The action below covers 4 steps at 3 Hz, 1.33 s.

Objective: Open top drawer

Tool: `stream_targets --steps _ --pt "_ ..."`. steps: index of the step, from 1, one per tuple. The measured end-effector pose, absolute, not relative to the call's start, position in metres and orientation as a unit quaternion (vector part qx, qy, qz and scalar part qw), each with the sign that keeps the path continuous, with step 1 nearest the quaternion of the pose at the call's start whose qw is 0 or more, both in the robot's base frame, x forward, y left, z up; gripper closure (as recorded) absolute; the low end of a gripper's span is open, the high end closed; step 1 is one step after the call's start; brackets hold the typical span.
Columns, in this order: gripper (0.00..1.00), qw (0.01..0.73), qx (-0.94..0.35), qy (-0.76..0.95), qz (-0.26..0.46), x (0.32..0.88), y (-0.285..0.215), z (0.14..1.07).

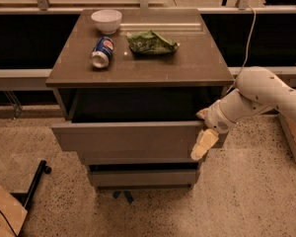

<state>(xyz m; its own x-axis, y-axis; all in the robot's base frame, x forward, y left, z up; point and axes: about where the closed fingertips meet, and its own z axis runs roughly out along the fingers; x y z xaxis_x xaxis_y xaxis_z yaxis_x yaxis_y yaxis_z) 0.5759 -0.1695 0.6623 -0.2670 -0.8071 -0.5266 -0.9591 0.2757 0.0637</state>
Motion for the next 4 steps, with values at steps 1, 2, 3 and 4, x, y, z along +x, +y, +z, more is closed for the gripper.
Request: stream_targets --steps 1,2,3,4 --pt "0.17 0.195 -0.607 0.748 0.182 0.581 -0.148 0.671" --pt "0.41 0.15 -0.613 0.752 0.19 0.564 -0.154 0.656" --pt "0.64 0.144 -0.613 0.753 0.191 0.561 -0.155 0.656" --pt "0.95 0.144 -0.613 0.753 0.191 0.561 -0.155 0.658"
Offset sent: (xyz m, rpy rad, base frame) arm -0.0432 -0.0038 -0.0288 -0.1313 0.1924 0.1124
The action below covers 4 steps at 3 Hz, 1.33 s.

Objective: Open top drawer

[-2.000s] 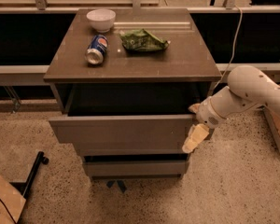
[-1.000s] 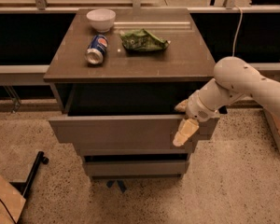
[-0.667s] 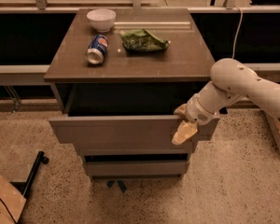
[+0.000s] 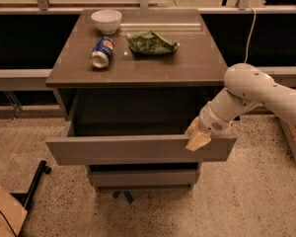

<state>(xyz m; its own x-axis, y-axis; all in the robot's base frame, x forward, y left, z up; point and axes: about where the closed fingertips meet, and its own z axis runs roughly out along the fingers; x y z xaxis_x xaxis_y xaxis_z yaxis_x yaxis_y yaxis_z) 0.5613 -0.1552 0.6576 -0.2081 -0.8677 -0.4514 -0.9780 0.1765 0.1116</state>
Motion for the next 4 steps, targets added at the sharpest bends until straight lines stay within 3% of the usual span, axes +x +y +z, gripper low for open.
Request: stream_targets --steps 1,2,3,4 --pt "1.0 0.144 -0.613 0.753 0.191 0.5613 -0.1551 0.6574" --pt "0.81 0.142 -0.613 0.753 0.193 0.5607 -0.1538 0.6557" --pt "0.5 0.131 -0.624 0.746 0.195 0.559 -0.1515 0.6542" --pt "0.26 0.131 -0.624 0.746 0.195 0.5588 -0.1516 0.6541"
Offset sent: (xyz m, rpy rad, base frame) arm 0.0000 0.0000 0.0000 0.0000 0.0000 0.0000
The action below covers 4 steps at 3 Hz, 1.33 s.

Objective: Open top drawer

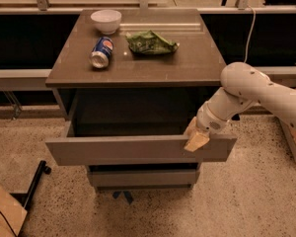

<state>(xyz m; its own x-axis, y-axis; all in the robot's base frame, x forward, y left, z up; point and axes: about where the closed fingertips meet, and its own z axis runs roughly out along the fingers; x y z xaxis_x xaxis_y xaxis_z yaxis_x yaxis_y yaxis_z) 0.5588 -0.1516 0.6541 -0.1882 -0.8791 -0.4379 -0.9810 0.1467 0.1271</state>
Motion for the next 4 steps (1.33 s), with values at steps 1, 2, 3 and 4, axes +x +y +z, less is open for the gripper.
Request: stream_targets --steps 1,2,3,4 --pt "0.03 0.091 -0.615 0.754 0.212 0.518 -0.178 0.639" --pt "0.0 0.091 -0.615 0.754 0.213 0.518 -0.179 0.639" --pt "0.27 0.057 -0.602 0.764 0.226 0.481 -0.205 0.629" --pt "0.5 0.057 -0.602 0.764 0.226 0.481 -0.205 0.632"
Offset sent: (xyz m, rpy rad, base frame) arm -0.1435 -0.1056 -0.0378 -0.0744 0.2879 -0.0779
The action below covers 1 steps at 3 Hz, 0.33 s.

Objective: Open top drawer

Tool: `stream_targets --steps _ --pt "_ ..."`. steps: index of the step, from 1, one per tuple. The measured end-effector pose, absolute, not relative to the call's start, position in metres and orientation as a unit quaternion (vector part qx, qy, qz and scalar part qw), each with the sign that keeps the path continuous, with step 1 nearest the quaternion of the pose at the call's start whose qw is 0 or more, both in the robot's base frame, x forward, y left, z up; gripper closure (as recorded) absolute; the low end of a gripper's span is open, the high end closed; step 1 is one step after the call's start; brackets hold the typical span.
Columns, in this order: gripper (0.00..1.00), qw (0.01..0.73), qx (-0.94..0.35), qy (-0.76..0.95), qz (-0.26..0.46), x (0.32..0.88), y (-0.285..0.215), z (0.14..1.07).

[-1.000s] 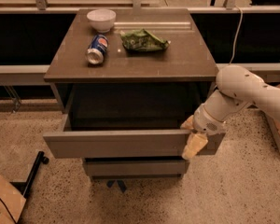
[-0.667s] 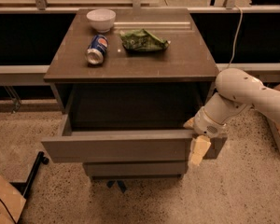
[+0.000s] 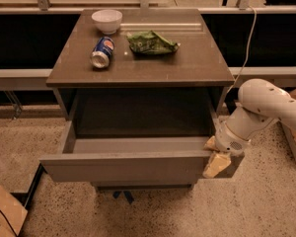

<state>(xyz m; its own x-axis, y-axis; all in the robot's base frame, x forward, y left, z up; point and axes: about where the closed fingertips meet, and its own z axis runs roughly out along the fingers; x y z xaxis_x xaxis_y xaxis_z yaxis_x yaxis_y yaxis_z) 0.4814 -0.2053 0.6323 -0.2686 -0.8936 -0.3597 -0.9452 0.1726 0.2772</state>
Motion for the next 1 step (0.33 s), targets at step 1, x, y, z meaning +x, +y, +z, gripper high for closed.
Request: stream_targets --steps 1 --pt "0.47 0.057 -0.604 0.762 0.226 0.4775 -0.2055 0.634"
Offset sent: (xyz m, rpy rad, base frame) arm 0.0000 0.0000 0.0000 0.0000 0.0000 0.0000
